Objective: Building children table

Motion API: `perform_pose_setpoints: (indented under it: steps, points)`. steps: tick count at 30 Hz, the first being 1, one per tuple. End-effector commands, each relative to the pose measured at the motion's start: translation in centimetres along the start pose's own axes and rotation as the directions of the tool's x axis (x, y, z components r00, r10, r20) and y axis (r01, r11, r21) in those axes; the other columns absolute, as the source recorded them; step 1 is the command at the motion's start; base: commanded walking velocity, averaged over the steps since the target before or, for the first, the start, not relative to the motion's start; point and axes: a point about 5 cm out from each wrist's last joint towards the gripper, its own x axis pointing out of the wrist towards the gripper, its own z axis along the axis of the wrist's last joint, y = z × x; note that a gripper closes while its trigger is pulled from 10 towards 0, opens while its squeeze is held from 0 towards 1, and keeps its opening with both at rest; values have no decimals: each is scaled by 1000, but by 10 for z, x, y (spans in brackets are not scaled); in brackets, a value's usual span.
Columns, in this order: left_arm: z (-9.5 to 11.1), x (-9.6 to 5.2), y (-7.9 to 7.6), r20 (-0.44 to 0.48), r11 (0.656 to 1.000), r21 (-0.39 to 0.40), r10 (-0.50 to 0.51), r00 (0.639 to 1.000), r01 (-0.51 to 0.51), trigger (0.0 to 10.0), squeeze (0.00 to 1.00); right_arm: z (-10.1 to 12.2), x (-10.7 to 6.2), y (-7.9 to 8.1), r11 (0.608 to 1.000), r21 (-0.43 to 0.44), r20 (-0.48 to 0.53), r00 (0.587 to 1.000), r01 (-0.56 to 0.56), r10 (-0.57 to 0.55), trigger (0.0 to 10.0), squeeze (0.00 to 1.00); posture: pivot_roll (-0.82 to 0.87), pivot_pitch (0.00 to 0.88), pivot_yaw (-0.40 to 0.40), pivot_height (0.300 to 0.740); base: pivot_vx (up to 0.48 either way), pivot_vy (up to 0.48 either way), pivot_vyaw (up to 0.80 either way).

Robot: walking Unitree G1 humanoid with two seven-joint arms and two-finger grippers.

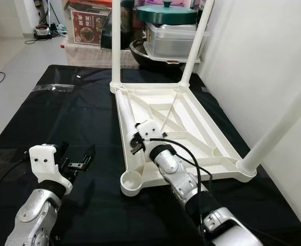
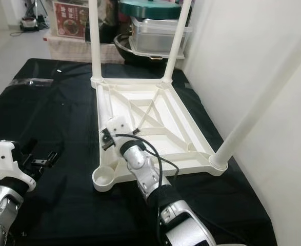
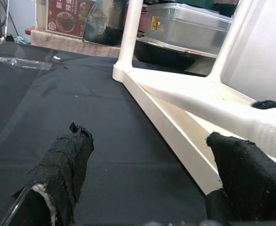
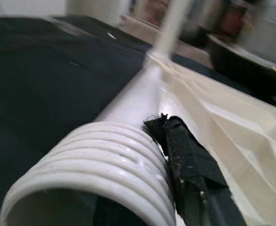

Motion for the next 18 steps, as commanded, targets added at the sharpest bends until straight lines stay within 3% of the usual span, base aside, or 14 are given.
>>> perform_pose_setpoints:
  steps: [1,7,9,11,12,13,15,16,17,18]
  points:
    - [-2,2,0,-3,1000,-4,2,1000,-2,10000,0,3,2,-12,999,14,13,999,45,-45,0,0,109,0,-122,740,0,0,0]
    - [-2,2,0,-4,1000,-3,0,1000,0,10000,0,-6,-1,-30,997,8,-11,997,81,-81,0,0,100,0,-116,740,0,0,0]
    - [-3,2,1,-5,1000,-2,3,1000,-3,10000,0,-12,-10,-59,984,146,8,995,101,-103,0,0,85,0,-102,740,0,0,0]
    - [-3,2,2,-5,1000,-2,4,1000,-4,10000,0,-13,-12,-66,978,182,19,994,104,-109,0,0,85,0,-102,740,0,0,0]
    - [-3,2,2,-14,1000,8,0,1000,1,10000,0,-13,-23,-85,938,343,55,995,56,-79,0,0,58,0,-81,740,0,0,0]
    - [-3,2,2,-14,1000,8,0,1000,1,10000,0,-13,-23,-85,938,343,55,995,56,-79,0,0,58,0,-81,740,0,0,0]
    - [-3,3,2,-28,1000,24,-5,1000,6,10000,0,-13,-45,-113,885,462,153,988,-64,-8,0,0,41,0,-67,740,0,0,0]
    - [-2,4,2,-32,1000,24,-7,999,7,10000,0,-14,-64,-130,839,520,226,973,-161,46,0,0,19,0,-48,740,0,0,0]
    - [-2,4,2,-32,1000,24,-7,999,7,10000,0,-14,-64,-130,839,520,226,973,-161,46,0,0,19,0,-48,740,0,0,0]
    - [-1,4,2,-35,1000,16,-9,999,10,10000,0,-15,-78,-142,789,570,272,959,-229,81,0,0,8,0,-41,740,0,0,0]
